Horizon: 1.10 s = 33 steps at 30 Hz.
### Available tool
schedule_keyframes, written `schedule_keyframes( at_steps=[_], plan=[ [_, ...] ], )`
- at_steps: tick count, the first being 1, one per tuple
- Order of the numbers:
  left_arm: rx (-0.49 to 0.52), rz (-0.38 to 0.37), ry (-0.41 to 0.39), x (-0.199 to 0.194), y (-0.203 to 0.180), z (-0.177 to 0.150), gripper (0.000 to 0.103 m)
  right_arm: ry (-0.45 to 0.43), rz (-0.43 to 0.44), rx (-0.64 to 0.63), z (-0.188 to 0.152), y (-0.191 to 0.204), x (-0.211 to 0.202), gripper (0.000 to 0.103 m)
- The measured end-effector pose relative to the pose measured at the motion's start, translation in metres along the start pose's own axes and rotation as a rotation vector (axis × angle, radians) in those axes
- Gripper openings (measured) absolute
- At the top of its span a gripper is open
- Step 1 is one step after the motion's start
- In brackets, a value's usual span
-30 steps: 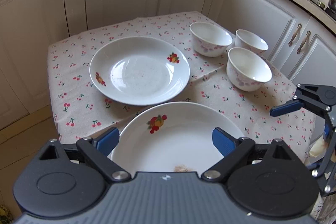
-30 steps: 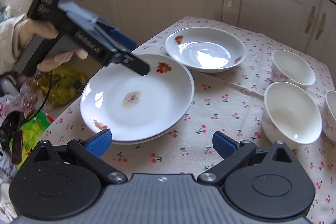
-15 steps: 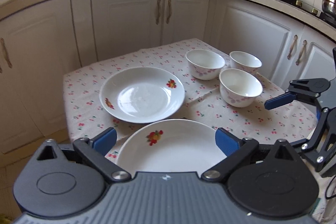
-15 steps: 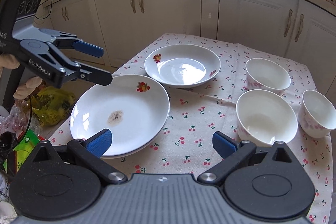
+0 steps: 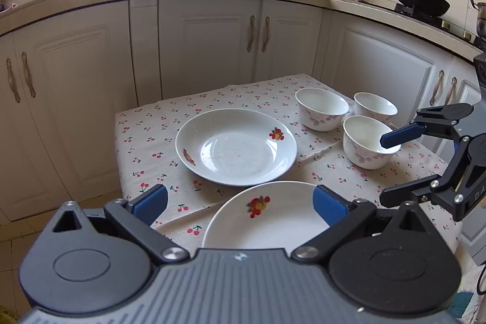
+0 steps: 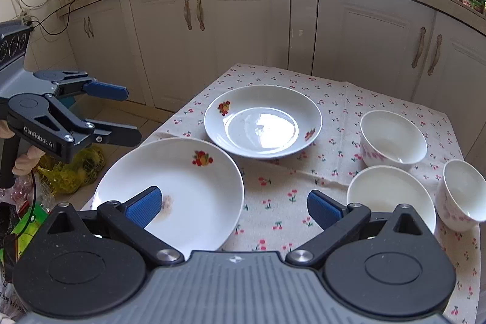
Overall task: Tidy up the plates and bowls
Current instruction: 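Move the left gripper toward the shallow white plate beyond the stack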
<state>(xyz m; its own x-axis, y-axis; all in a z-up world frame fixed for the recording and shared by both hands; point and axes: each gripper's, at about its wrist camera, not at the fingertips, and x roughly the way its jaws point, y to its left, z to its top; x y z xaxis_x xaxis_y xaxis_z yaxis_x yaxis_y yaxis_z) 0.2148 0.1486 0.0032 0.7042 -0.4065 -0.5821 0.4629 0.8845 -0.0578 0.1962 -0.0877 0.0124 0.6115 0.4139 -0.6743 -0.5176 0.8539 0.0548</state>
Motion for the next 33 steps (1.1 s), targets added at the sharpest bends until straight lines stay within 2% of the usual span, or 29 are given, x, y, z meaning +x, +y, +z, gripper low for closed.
schedule_keyframes(
  at_steps=[10,15,23,33],
  plan=[
    [-0.025,-0.003,0.026,0.023,0.022,0.011,0.101,-0.023,-0.057,-0.082,0.024,-0.014,0.023,0.103],
    [-0.028,0.008,0.038,0.041,0.031,0.022,0.101,0.002,-0.031,-0.130,0.034,-0.034,0.039,0.103],
    [-0.113,-0.022,0.137,0.095,0.053,0.047,0.101,0.088,-0.033,-0.190,0.040,-0.054,0.079,0.103],
    [-0.091,-0.060,0.264,0.165,0.064,0.075,0.100,0.175,0.025,-0.272,0.045,-0.068,0.110,0.100]
  ],
)
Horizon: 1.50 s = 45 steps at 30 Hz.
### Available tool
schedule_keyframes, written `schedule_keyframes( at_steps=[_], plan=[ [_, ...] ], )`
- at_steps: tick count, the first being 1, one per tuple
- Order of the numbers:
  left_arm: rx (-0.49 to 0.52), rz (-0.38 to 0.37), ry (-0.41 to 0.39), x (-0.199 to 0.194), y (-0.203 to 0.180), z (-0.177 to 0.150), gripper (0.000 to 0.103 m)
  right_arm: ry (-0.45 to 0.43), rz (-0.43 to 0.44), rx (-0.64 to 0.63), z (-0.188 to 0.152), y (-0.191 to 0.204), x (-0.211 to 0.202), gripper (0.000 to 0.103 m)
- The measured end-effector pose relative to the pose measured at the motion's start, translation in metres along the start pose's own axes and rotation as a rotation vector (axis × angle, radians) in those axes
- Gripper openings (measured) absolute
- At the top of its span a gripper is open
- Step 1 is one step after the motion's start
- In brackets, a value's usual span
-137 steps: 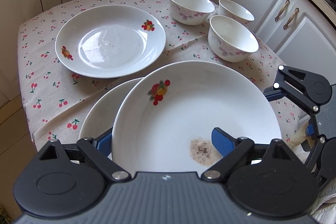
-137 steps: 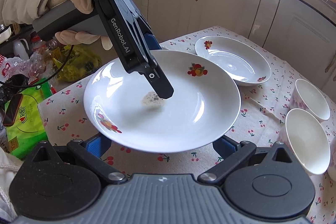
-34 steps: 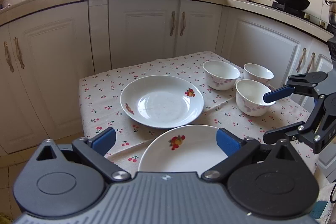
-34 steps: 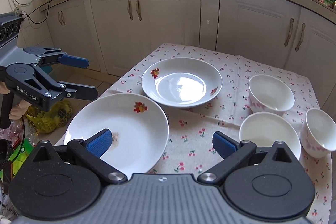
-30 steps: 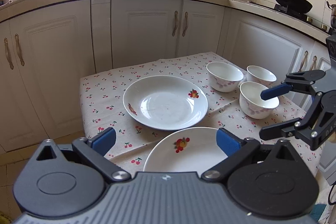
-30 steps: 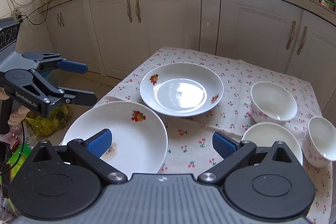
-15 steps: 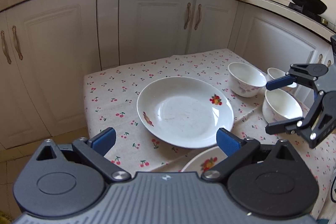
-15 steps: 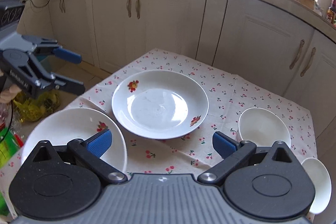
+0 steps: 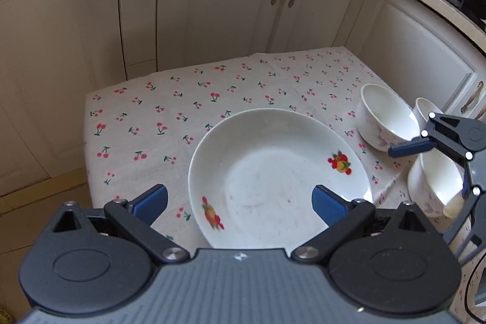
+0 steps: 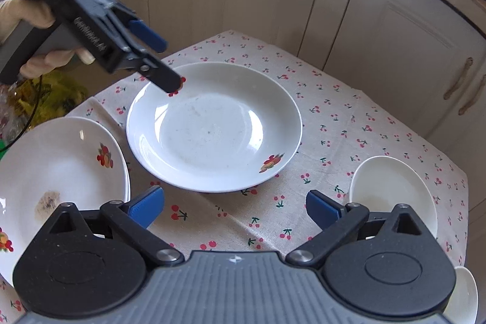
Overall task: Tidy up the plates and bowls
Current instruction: 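Move the left gripper toward the shallow white plate beyond the stack, then close the left gripper on the rim of the fruit-print shallow plate, then lift the shallow plate with the left gripper and carry it toward the plate stack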
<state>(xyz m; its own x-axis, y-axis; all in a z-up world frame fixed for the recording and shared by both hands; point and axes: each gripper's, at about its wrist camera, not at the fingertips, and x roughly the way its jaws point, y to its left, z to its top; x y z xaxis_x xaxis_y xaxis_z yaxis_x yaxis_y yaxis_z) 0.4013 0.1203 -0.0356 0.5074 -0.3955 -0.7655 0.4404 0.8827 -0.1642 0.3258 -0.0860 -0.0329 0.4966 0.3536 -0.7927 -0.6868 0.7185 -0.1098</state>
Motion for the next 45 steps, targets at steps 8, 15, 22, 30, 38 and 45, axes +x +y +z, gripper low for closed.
schedule_keyframes(
  at_steps=[8,15,22,30,38,45],
  plan=[
    [-0.015,-0.035,0.113,0.036,0.008,0.026,0.099,0.031,0.044,-0.050,0.007,0.002,0.018,0.099],
    [-0.036,-0.066,0.166,0.053,0.015,0.038,0.094,0.057,0.055,-0.059,0.008,0.002,0.027,0.097],
    [-0.064,-0.139,0.243,0.065,0.018,0.047,0.094,0.066,0.081,-0.061,0.010,-0.001,0.034,0.097],
    [-0.054,-0.177,0.325,0.073,0.017,0.054,0.094,0.063,0.107,-0.056,0.010,-0.003,0.040,0.097],
    [-0.018,-0.162,0.354,0.081,0.011,0.055,0.094,0.067,0.117,-0.077,0.013,-0.003,0.043,0.097],
    [-0.018,-0.171,0.350,0.082,0.011,0.055,0.094,0.090,0.110,-0.077,0.017,-0.002,0.050,0.099]
  ],
)
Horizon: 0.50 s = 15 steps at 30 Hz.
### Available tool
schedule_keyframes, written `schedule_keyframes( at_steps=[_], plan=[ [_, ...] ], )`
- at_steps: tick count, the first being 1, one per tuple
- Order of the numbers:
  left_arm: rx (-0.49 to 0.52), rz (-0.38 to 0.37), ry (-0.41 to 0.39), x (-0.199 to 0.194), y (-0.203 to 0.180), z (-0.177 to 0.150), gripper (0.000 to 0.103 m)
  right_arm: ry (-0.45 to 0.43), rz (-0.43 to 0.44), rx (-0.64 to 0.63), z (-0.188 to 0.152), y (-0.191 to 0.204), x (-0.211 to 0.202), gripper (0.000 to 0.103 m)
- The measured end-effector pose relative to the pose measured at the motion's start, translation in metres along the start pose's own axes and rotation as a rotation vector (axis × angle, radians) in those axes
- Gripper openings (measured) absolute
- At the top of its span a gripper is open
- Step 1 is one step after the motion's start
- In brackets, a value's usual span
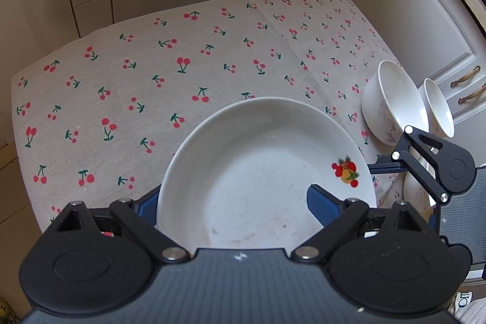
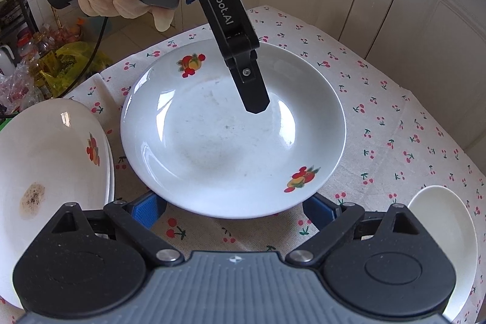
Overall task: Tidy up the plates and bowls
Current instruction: 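Lift the shallow plate with the left gripper and carry it toward the plate stack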
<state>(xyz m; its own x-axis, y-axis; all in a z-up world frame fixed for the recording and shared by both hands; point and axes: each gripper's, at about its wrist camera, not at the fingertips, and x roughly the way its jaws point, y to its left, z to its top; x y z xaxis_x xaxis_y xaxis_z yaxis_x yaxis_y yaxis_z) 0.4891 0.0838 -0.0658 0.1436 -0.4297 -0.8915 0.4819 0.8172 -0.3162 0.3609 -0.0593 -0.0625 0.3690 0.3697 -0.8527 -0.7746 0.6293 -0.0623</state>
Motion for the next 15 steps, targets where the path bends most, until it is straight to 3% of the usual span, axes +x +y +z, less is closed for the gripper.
schedule_keyframes(
  at_steps=[15],
  plan=[
    [0.010,-0.003,-0.028,-0.0029,0.0000,-0.0026,0.095,0.005,0.025,0.034,0.0015,-0.0015,0.0068,0.099]
  ],
)
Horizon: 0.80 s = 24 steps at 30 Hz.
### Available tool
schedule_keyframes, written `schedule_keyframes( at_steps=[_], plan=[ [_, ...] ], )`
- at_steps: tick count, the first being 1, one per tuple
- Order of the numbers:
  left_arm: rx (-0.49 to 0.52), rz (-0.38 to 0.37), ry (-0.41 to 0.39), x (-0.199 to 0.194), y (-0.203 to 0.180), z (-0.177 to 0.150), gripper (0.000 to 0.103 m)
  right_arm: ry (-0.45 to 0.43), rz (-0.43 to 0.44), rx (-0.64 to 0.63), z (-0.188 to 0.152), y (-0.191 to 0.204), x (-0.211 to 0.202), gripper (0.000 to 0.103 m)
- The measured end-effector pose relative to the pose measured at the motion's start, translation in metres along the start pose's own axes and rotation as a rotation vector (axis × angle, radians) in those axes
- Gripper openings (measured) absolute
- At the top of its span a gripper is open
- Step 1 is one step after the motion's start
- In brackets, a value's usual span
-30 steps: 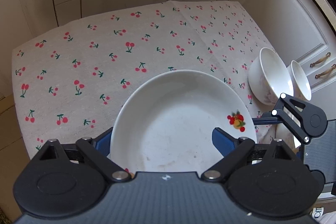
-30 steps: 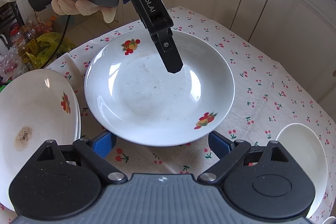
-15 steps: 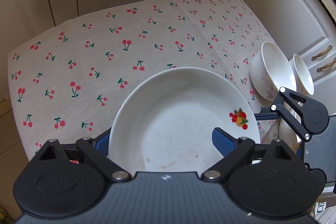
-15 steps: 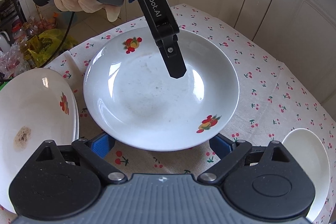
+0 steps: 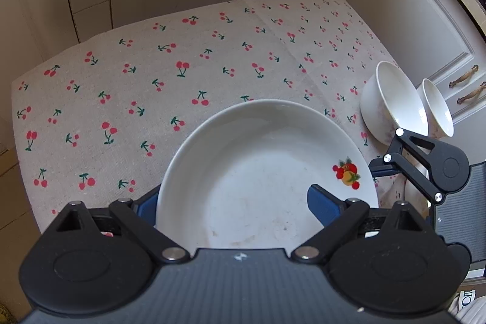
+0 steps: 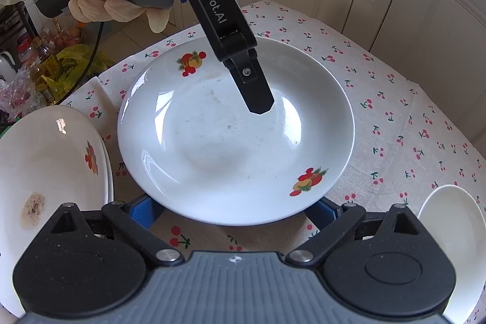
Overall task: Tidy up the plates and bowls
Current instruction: 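Lift the shallow plate with the left gripper and carry it toward the plate stack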
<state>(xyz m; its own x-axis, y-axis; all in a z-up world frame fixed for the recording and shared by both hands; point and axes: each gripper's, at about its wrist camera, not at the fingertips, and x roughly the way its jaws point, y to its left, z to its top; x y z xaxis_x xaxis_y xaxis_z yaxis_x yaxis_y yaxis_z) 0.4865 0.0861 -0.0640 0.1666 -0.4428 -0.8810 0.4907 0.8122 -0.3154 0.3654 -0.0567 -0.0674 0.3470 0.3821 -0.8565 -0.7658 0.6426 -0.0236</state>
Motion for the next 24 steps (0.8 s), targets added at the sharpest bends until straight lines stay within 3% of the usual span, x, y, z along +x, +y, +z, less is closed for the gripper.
schedule_keyframes(
  at_steps=[24],
  plan=[
    [0.015,-0.010,-0.021,-0.0024,-0.0017,-0.0005,0.095,-0.015,-0.028,0.018,-0.0011,-0.0021,-0.0099,0.099]
  ],
)
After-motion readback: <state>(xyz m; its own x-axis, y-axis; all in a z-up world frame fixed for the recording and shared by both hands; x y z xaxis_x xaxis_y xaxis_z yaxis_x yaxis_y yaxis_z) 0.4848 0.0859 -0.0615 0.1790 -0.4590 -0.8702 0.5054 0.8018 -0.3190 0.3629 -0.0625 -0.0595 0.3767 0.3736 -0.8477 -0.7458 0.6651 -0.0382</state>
